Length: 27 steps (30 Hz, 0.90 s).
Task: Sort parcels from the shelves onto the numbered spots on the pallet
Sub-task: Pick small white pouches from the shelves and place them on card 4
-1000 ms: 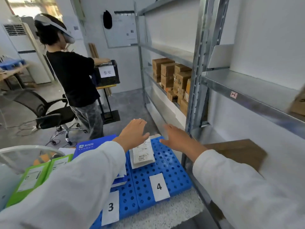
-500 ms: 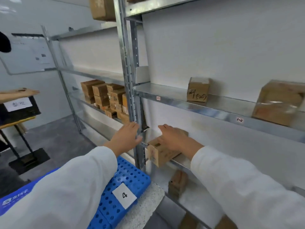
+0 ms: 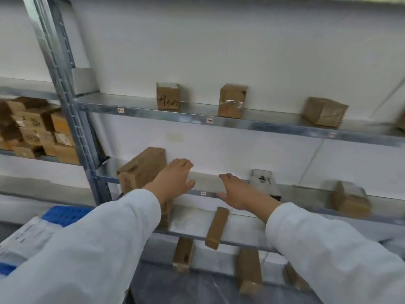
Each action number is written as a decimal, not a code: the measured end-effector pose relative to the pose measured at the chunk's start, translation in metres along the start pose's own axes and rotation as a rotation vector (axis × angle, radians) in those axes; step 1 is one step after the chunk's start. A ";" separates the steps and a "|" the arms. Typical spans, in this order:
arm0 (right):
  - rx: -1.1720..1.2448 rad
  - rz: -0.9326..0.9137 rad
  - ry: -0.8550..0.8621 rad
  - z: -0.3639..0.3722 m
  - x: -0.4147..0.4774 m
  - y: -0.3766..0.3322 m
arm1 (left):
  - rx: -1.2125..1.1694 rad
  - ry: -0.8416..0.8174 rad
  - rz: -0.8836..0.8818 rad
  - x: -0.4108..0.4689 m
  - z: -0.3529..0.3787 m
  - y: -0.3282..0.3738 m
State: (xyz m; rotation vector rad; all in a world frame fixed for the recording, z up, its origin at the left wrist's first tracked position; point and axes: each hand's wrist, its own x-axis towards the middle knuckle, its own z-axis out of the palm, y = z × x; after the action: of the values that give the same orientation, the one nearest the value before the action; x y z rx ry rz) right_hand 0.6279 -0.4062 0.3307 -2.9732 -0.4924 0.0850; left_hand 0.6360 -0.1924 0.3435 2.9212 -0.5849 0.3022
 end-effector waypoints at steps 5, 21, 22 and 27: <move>0.010 0.196 0.060 -0.021 -0.072 0.068 | -0.075 0.022 0.157 0.016 0.008 0.081; 0.086 0.551 0.118 -0.042 -0.348 0.301 | -0.120 -0.030 0.472 0.035 0.051 0.438; 0.083 0.562 0.118 -0.044 -0.367 0.319 | -0.130 -0.040 0.480 0.033 0.057 0.464; 0.122 0.620 0.138 -0.045 -0.449 0.396 | -0.159 -0.057 0.492 0.027 0.077 0.569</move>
State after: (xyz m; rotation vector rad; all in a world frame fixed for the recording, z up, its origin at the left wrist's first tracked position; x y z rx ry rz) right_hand 0.3326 -0.9283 0.3379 -2.8640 0.4422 -0.0324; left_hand 0.4490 -0.7359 0.3342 2.6034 -1.2730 0.2114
